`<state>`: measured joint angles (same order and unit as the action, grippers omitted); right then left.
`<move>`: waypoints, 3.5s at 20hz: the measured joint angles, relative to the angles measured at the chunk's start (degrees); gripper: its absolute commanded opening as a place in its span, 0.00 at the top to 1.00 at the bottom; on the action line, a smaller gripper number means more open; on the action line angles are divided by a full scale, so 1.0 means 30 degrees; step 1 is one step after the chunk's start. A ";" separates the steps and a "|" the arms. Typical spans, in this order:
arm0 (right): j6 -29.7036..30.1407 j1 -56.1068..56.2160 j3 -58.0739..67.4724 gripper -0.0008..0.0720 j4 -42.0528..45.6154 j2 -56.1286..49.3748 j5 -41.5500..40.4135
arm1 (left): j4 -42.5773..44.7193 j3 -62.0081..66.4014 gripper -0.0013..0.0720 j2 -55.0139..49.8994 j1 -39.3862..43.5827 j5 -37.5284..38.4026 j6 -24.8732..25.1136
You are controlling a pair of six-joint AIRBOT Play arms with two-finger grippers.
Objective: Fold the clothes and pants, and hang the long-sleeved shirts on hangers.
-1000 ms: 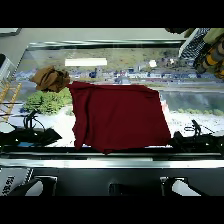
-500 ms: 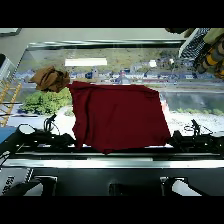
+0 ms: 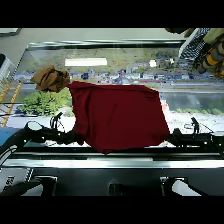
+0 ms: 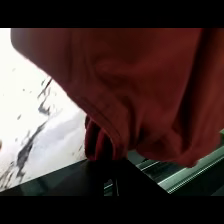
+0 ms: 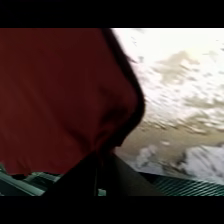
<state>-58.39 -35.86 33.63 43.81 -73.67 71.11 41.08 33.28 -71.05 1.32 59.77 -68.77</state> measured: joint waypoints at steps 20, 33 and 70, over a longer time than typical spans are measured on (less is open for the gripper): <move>-0.8080 0.6266 2.5398 0.95 0.4226 0.9617 -0.1843 | 0.9078 2.4829 0.96 0.8663 -0.2120 0.0852 -0.9369; -0.9996 0.6878 2.6148 0.95 0.5144 -0.0641 0.2703 | 1.1140 2.1821 0.96 0.0801 -0.0714 0.4175 -0.9777; -0.1792 0.0597 0.0758 0.39 0.4226 0.0022 0.1115 | 0.9865 1.1489 0.29 -0.0721 -0.6506 0.6776 -0.6499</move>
<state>-63.77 -34.06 35.90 56.49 -73.60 74.46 70.67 67.75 -73.21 -18.20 80.09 -88.27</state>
